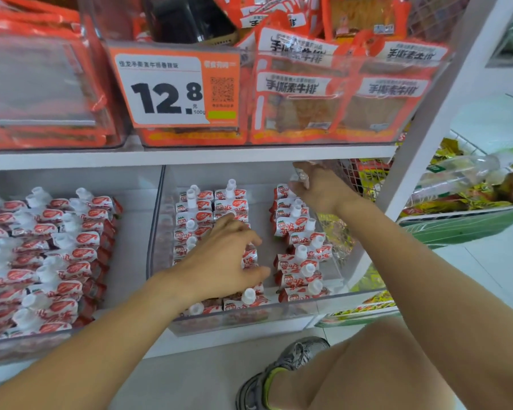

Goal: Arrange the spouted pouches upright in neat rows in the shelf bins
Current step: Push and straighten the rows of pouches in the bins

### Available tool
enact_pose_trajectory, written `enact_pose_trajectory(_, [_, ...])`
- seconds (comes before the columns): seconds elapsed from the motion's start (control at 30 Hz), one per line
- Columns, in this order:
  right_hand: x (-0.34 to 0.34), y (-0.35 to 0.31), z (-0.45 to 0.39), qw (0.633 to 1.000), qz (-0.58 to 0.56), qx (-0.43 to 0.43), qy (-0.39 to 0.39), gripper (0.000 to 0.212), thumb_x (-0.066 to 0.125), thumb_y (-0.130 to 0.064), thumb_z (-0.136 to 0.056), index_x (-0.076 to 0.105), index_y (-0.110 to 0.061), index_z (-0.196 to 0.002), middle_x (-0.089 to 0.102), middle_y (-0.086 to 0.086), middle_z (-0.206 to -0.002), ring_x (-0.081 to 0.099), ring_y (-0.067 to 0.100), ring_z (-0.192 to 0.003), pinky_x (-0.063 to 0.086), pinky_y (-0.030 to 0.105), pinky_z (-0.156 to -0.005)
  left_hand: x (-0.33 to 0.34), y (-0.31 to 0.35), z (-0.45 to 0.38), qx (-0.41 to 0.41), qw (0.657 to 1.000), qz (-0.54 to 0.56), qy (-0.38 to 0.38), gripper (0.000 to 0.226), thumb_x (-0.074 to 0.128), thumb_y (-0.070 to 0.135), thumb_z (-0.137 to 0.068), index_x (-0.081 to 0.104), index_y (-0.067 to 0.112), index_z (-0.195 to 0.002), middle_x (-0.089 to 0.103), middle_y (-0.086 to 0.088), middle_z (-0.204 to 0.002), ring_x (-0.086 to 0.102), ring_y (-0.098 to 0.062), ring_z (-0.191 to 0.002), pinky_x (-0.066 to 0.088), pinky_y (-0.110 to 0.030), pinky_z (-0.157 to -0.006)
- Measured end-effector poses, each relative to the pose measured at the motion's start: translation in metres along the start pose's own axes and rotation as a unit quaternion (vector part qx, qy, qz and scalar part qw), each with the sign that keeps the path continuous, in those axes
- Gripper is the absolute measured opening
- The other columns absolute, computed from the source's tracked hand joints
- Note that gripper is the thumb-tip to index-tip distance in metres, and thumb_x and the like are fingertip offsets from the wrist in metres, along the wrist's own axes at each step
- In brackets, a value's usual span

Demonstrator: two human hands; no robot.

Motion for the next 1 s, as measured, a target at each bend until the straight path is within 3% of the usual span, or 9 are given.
enact_pose_trajectory(0.2, [0.005, 0.018, 0.115, 0.995, -0.052, -0.025, 0.080, 0.061, 0.064, -0.038, -0.092, 0.039, -0.019, -0.145, 0.049, 0.010, -0.135, 0.058, 0.030, -0.116, 0.050, 0.035, -0.092, -0.011, 0.045, -0.018, 0.063, 0.993, -0.064, -0.080, 0.072, 0.078, 0.052, -0.072, 0.052, 0.021, -0.130, 0.059, 0.003, -0.119, 0.056, -0.017, -0.106, 0.049, -0.034, -0.087])
enact_pose_trajectory(0.33, [0.015, 0.034, 0.180, 0.942, -0.084, -0.044, 0.323, 0.018, 0.070, -0.016, -0.086, 0.066, -0.014, -0.103, 0.058, 0.003, -0.099, 0.061, 0.020, -0.078, 0.056, 0.036, -0.066, 0.005, 0.060, -0.038, 0.050, 0.982, -0.109, -0.149, 0.055, 0.086, 0.049, -0.061, 0.059, 0.011, -0.091, 0.061, -0.004, -0.086, 0.061, -0.022, -0.076, 0.052, -0.038, -0.063])
enact_pose_trajectory(0.4, [0.020, 0.045, 0.196, 0.918, -0.052, -0.003, 0.394, 0.022, 0.072, -0.009, -0.081, 0.067, -0.012, -0.102, 0.057, 0.005, -0.100, 0.055, 0.023, -0.088, 0.044, 0.024, -0.076, 0.009, 0.064, -0.043, 0.024, 0.983, -0.104, -0.152, 0.054, 0.089, 0.044, -0.059, 0.061, 0.008, -0.087, 0.061, -0.006, -0.084, 0.061, -0.023, -0.075, 0.053, -0.038, -0.064])
enact_pose_trajectory(0.5, [0.028, 0.069, 0.194, 0.942, -0.110, 0.084, 0.306, 0.045, 0.073, -0.019, -0.082, 0.058, -0.018, -0.124, 0.056, -0.002, -0.112, 0.057, 0.011, -0.090, 0.039, 0.018, -0.075, 0.021, 0.065, -0.047, 0.022, 0.989, -0.065, -0.128, 0.047, 0.089, 0.040, -0.060, 0.063, 0.007, -0.082, 0.064, -0.006, -0.078, 0.063, -0.023, -0.075, 0.055, -0.040, -0.069])
enact_pose_trajectory(0.6, [0.034, 0.077, 0.186, 0.957, -0.158, 0.103, 0.218, 0.030, 0.068, -0.023, -0.088, 0.063, -0.019, -0.117, 0.068, -0.012, -0.095, 0.061, -0.005, -0.071, 0.046, 0.009, -0.060, 0.035, 0.068, -0.048, 0.002, 0.993, 0.024, -0.114, 0.051, 0.089, 0.037, -0.063, 0.069, 0.011, -0.102, 0.069, -0.002, -0.096, 0.066, -0.016, -0.087, 0.057, -0.037, -0.081])
enact_pose_trajectory(0.73, [0.029, 0.080, 0.180, 0.959, -0.170, 0.092, 0.206, 0.015, 0.066, -0.023, -0.089, 0.066, -0.021, -0.104, 0.069, -0.013, -0.084, 0.065, 0.000, -0.067, 0.051, 0.020, -0.058, 0.039, 0.077, -0.047, -0.018, 0.986, 0.109, -0.122, 0.071, 0.087, 0.032, -0.068, 0.058, 0.014, -0.129, 0.063, -0.003, -0.119, 0.065, -0.013, -0.098, 0.054, -0.031, -0.092])
enact_pose_trajectory(0.87, [0.026, 0.090, 0.171, 0.951, -0.236, 0.114, 0.164, 0.012, 0.067, -0.028, -0.089, 0.066, -0.024, -0.100, 0.072, -0.008, -0.086, 0.069, 0.008, -0.071, 0.053, 0.027, -0.060, 0.017, 0.068, -0.046, -0.112, 0.978, 0.164, -0.070, 0.044, 0.077, 0.040, -0.079, 0.052, 0.025, -0.113, 0.059, 0.010, -0.103, 0.059, -0.009, -0.094, 0.049, -0.029, -0.088])
enact_pose_trajectory(0.93, [0.029, 0.091, 0.170, 0.946, -0.238, 0.112, 0.188, 0.009, 0.066, -0.028, -0.089, 0.066, -0.024, -0.098, 0.073, -0.007, -0.084, 0.070, 0.007, -0.069, 0.055, 0.030, -0.061, 0.013, 0.056, -0.061, -0.188, 0.958, 0.216, 0.026, 0.034, 0.059, 0.051, -0.087, 0.050, 0.022, -0.101, 0.060, 0.007, -0.097, 0.058, -0.016, -0.095, 0.048, -0.033, -0.089])
enact_pose_trajectory(1.0, [0.034, 0.091, 0.173, 0.943, -0.231, 0.098, 0.217, 0.008, 0.066, -0.028, -0.090, 0.067, -0.024, -0.097, 0.073, -0.009, -0.082, 0.069, 0.005, -0.070, 0.057, 0.033, -0.065, 0.020, 0.052, -0.081, -0.242, 0.902, 0.350, 0.068, 0.059, 0.041, 0.066, -0.082, 0.057, 0.020, -0.115, 0.062, 0.004, -0.113, 0.058, -0.020, -0.109, 0.044, -0.040, -0.100])
Point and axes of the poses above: each hand's wrist, its own z-axis away from the middle knuckle, its own x-axis out of the palm, y = z × x, the point moved 2 cm from there along -z, towards the middle knuckle
